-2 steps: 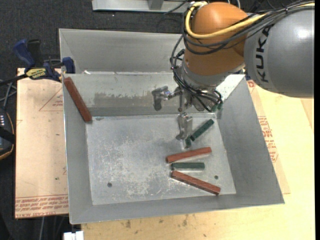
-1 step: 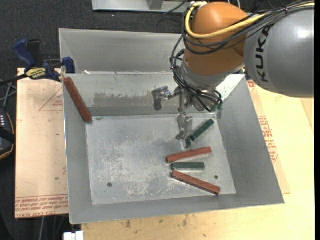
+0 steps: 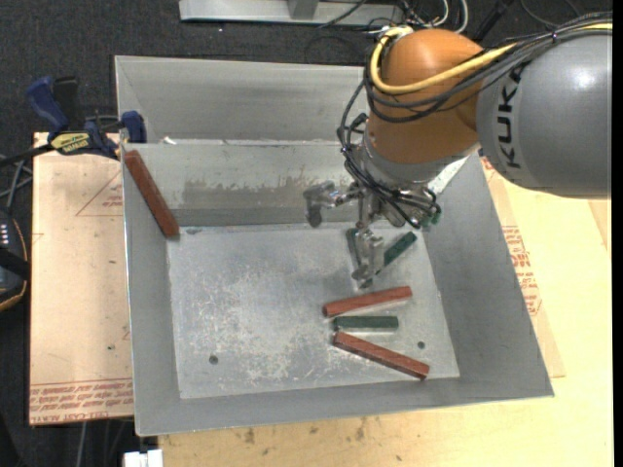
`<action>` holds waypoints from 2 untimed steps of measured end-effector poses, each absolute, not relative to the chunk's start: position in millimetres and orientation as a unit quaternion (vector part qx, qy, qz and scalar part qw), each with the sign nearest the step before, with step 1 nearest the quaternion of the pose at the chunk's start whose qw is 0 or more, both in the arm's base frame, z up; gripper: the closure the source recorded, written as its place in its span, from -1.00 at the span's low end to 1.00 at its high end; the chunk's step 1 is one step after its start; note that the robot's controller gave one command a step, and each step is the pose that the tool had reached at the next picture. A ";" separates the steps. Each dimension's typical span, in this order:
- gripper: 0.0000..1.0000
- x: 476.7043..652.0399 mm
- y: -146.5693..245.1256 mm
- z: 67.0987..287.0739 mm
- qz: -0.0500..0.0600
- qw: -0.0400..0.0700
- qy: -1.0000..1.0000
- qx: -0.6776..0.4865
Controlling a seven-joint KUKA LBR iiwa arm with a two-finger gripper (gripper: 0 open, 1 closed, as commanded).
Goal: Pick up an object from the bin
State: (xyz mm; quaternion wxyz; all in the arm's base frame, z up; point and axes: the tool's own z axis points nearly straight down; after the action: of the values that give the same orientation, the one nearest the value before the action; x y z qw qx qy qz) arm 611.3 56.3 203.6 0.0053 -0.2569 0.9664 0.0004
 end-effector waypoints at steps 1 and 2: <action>-1.00 579.0 23.2 159.1 0.001 0.001 0.970 -0.241; -1.00 579.0 18.6 128.7 0.000 0.000 0.970 -0.244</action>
Offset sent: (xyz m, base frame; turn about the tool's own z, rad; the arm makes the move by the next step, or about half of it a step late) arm -0.0228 -0.0368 -0.0971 -0.0542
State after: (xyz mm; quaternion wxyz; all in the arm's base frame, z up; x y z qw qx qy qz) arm 579.0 18.6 128.7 0.0004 -0.2442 0.9697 0.0001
